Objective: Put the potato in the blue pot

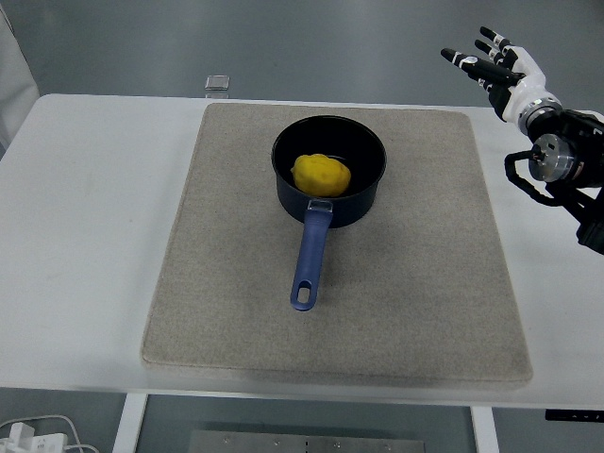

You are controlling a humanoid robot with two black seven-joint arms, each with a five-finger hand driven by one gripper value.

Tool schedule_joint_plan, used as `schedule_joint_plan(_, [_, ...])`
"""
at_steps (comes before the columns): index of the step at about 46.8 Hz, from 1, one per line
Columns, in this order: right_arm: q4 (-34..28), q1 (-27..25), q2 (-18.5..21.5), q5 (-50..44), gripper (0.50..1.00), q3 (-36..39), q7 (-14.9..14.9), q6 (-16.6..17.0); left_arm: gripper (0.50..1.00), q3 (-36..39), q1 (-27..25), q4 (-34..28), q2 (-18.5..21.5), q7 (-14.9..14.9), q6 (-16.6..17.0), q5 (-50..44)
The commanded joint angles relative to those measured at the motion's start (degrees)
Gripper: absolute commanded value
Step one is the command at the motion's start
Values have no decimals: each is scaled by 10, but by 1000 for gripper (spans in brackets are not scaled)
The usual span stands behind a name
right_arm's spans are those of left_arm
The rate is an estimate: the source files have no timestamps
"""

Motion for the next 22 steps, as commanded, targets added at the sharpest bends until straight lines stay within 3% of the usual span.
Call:
schedule_joint_plan(1, [-13, -28, 6, 8, 956, 51, -28, -3, 1000, 0, 0, 0, 0, 0, 0, 1])
schedule_joint_plan(9, [-44, -45, 27, 6, 956, 70, -35, 3, 1000, 0, 0, 0, 0, 0, 0, 0])
schedule_joint_plan(22, [-50, -47, 27, 1, 956, 70, -35, 12, 1000, 0, 0, 0, 0, 0, 0, 0])
